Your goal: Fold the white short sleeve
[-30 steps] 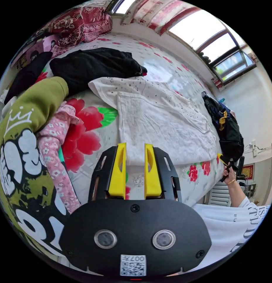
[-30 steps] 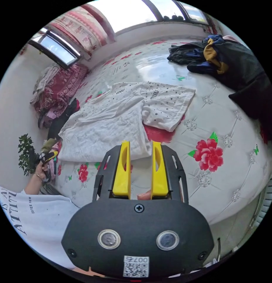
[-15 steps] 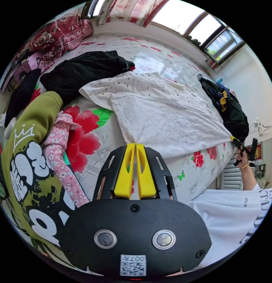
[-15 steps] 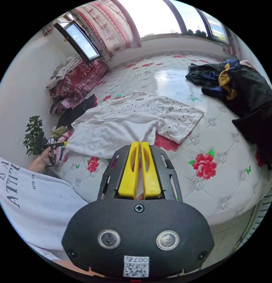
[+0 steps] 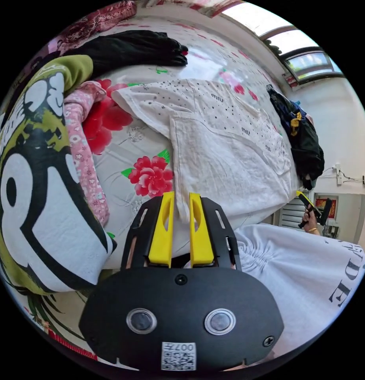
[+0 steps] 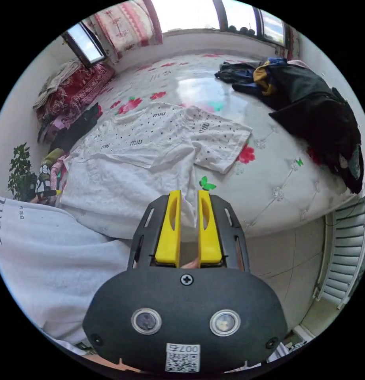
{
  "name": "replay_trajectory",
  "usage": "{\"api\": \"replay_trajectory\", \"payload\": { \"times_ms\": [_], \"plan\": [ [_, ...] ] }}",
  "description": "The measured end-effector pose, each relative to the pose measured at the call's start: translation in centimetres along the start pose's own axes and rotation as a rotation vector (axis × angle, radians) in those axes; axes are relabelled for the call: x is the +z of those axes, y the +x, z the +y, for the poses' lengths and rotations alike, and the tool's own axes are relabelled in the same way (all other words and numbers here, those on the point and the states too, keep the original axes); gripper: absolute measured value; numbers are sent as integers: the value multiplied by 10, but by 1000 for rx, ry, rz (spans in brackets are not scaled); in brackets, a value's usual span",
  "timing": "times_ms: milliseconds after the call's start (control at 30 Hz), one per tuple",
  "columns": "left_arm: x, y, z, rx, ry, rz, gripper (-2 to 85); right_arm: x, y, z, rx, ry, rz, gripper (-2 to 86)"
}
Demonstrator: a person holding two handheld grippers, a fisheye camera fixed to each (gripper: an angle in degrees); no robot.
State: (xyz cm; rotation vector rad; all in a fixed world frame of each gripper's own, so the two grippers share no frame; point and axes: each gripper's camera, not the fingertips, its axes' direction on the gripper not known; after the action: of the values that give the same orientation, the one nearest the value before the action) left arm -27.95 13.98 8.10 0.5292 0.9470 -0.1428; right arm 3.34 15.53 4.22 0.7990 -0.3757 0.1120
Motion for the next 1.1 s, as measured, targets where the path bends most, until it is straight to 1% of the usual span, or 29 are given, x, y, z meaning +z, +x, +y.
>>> {"api": "replay_trajectory", "payload": {
  "times_ms": [67,167,200,233,267,300,367,533,600,700,800,833,867,933,1033,1100],
  "plan": [
    [-14,-6,-8,5,69,-21,61,15,-14,-21,-68,-6,-45,24],
    [-16,-14,-26,-12,127,-45,69,69,-28,-52,-151,-150,-127,21],
    [-15,-17,-30,-14,139,-47,71,94,-30,-61,-181,-234,-146,18],
    [-12,-23,-39,-23,156,-46,77,106,-30,-68,-185,-260,-118,14],
    [-10,-32,-48,-41,164,-39,80,104,-29,-72,-198,-237,-110,12],
    [-9,-36,-52,-51,169,-37,82,97,-24,-83,-178,-167,-102,10],
    [-10,-56,-65,-113,188,-35,97,91,-10,-101,-116,-124,-121,13],
    [-3,-85,-87,-195,192,-58,116,86,29,-123,130,-12,-103,31],
    [-2,-91,-92,-229,193,-71,110,84,21,-117,125,23,-83,33],
    [-3,-90,-99,-231,194,-101,102,84,-3,-103,67,41,-126,33],
    [1,-76,-102,-174,177,-246,47,89,-29,-84,19,37,-169,27],
    [1,-72,-103,-122,182,-248,9,91,-37,-77,5,31,-178,24],
    [0,-74,-103,-112,184,-219,2,92,-41,-74,-2,29,-179,22],
    [-13,-79,-104,-124,207,-182,-4,92,-52,-63,-13,28,-178,15],
    [-61,-83,-99,-138,333,-150,-6,88,-57,-54,-13,32,-208,7],
    [-87,-76,-96,-86,379,-147,-3,84,-60,-50,-33,38,-212,3]
  ]
}}
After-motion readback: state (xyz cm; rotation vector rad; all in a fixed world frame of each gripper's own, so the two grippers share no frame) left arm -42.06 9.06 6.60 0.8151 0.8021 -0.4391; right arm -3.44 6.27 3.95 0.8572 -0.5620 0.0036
